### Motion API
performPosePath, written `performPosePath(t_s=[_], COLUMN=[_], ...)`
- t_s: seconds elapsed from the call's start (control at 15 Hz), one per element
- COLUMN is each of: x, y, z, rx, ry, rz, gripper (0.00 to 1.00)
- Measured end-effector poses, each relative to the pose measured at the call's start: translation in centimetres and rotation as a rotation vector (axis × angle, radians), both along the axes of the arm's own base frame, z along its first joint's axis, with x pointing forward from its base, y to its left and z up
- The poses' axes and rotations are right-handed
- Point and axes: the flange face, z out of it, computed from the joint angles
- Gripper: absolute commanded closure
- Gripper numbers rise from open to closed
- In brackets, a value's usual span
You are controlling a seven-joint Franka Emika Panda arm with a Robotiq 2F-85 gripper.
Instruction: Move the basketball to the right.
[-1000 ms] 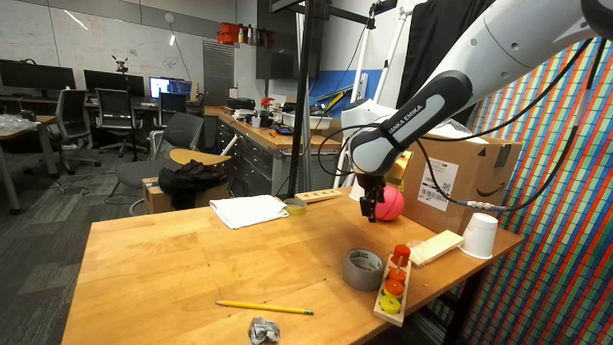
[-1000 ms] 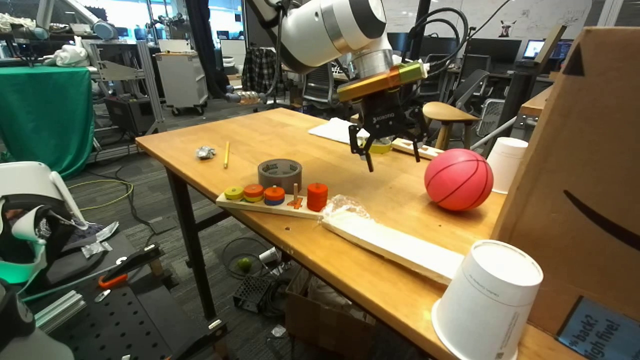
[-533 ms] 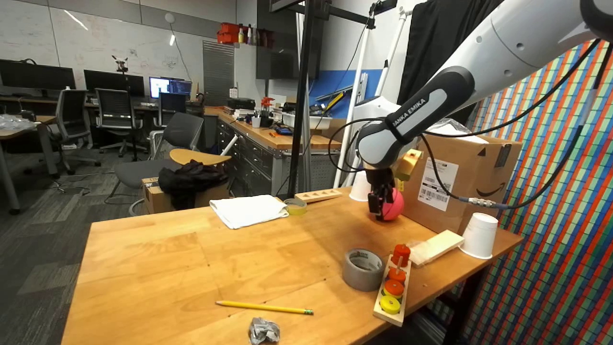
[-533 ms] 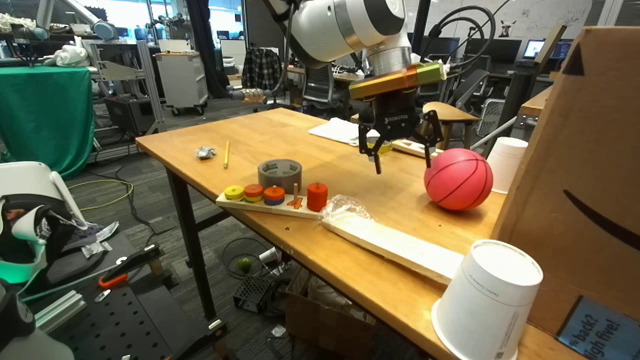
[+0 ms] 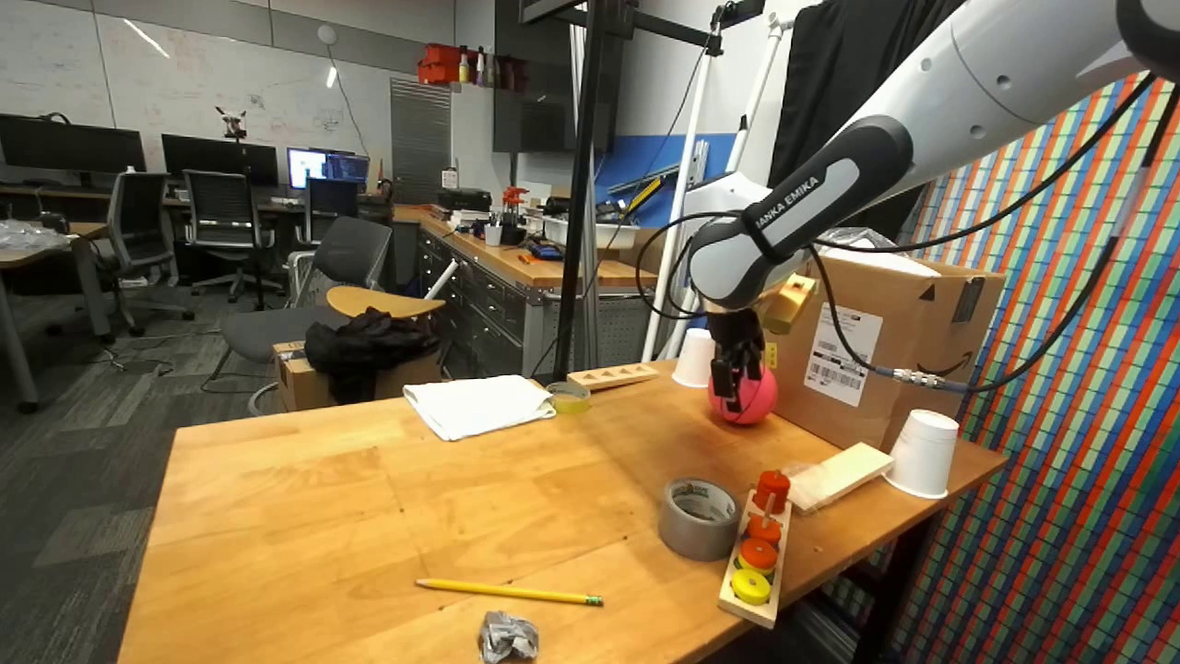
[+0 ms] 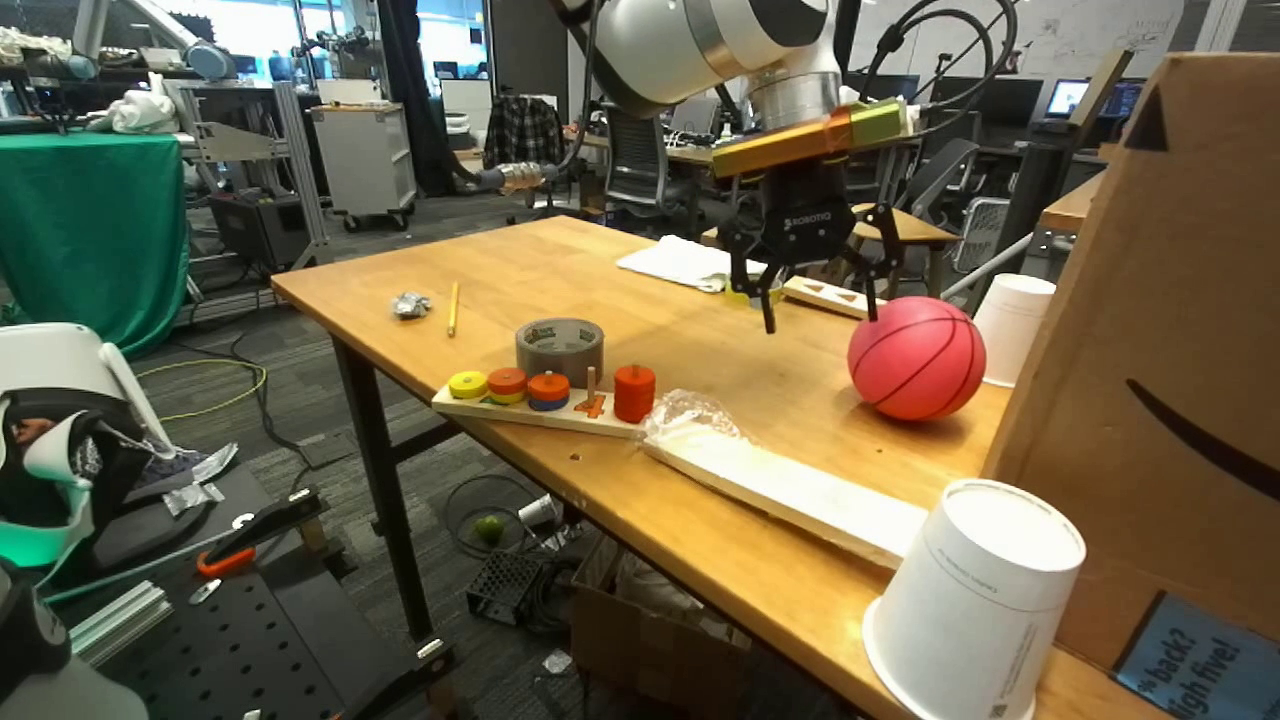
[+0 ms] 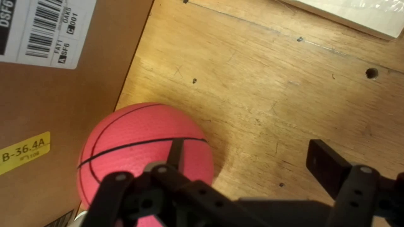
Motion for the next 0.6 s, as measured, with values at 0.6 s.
performPosePath(t_s=[0.6], x=[1.1], y=[8.5], z=[0.4], rx=[0.016], ry=[0.072], rz=[0.344], gripper=[0.00])
